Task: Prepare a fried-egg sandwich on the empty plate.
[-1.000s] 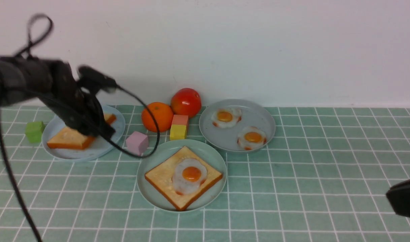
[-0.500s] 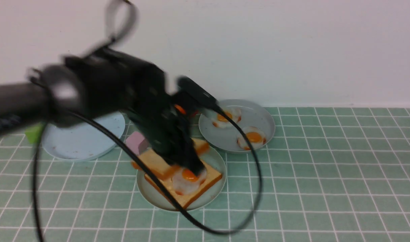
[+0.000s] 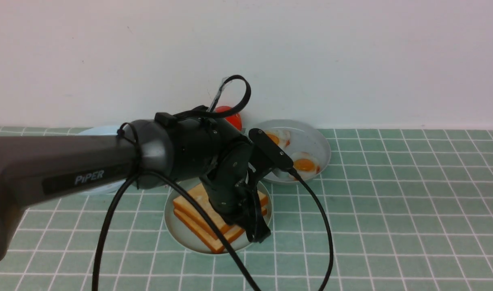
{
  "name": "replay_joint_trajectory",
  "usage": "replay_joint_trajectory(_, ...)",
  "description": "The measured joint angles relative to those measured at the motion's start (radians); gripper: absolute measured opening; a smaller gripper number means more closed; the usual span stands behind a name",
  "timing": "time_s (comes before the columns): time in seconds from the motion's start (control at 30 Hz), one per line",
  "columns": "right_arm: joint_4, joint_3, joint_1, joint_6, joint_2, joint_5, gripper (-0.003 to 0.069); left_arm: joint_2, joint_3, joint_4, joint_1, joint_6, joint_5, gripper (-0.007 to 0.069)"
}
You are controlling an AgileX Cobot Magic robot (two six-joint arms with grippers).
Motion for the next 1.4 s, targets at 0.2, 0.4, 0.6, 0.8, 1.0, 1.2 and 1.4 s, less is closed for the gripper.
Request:
replay_joint_trajectory(0.2,0.001,0.0,0.0,0.0,0.0,0.002,0.0064,0.001,0.0,-0.009,0.0,-0.013,0.004,0.0077)
replay_joint_trajectory(0.4,0.003,0.0,0.0,0.0,0.0,0.005,0.0068,-0.009,0.001,-0.058,0.0,-0.028,0.035,0.0274)
replay_joint_trajectory(0.6,-0.003,0.0,0.0,0.0,0.0,0.005,0.0074,-0.086,0.001,-0.103,0.0,-0.054,0.053,0.0412)
replay_joint_trajectory(0.8,-0.079,0.0,0.0,0.016,0.0,0.036,0.0074,-0.373,0.042,-0.207,0.0,-0.082,0.079,0.0176)
replay_joint_trajectory(1.0,-0.211,0.0,0.0,0.092,-0.019,0.067,0.0074,-0.905,0.394,-0.327,0.0,-0.082,-0.137,-0.0013)
replay_joint_trajectory(1.2,-0.242,0.013,0.0,0.155,-0.136,0.068,0.0059,-1.312,0.79,-0.416,0.0,-0.082,-0.442,-0.0013)
replay_joint_trajectory(1.4,-0.286,0.124,0.0,0.274,-0.31,0.068,-0.0009,-1.581,1.062,-0.435,0.0,-0.082,-0.66,-0.0013)
